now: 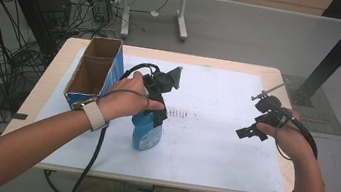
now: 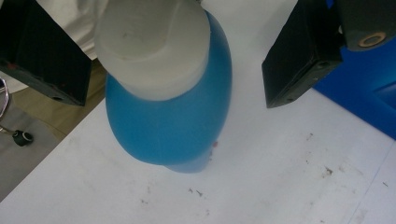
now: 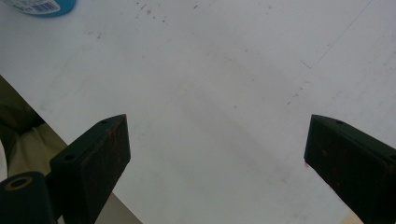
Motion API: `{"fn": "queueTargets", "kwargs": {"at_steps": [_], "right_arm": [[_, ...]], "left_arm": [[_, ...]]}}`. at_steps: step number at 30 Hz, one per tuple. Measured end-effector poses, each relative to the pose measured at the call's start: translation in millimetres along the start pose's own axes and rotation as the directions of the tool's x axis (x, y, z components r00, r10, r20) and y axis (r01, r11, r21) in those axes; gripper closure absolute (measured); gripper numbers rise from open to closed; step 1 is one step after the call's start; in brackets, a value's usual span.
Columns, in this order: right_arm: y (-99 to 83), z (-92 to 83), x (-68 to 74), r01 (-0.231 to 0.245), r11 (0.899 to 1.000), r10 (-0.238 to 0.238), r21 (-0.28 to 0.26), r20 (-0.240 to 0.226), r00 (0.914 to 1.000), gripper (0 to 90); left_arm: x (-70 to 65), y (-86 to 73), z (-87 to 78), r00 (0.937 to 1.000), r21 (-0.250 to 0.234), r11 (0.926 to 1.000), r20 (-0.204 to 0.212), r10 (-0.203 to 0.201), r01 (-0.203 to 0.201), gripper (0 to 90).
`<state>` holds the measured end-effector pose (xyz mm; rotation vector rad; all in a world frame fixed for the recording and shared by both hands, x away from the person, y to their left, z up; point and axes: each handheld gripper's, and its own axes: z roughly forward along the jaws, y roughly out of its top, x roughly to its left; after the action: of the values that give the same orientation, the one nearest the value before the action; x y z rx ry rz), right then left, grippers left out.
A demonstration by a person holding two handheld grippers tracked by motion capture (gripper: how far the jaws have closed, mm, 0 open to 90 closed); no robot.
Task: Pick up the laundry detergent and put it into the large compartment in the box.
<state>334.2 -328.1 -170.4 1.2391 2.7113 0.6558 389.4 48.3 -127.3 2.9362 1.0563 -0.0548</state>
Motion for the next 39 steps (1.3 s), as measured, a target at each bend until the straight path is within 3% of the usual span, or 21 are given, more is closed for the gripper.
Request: {"fn": "queueTargets", "kwargs": {"at_steps": [39], "right_arm": [[0.0,0.3,-0.6,-0.001,1.000,0.001,-0.002,-0.003,1.0000,6.8]], "left_arm": [[0.2,-0.6,0.0,1.0000,-0.004,1.0000,-0.005,-0.006,0.006,9.0]]}}
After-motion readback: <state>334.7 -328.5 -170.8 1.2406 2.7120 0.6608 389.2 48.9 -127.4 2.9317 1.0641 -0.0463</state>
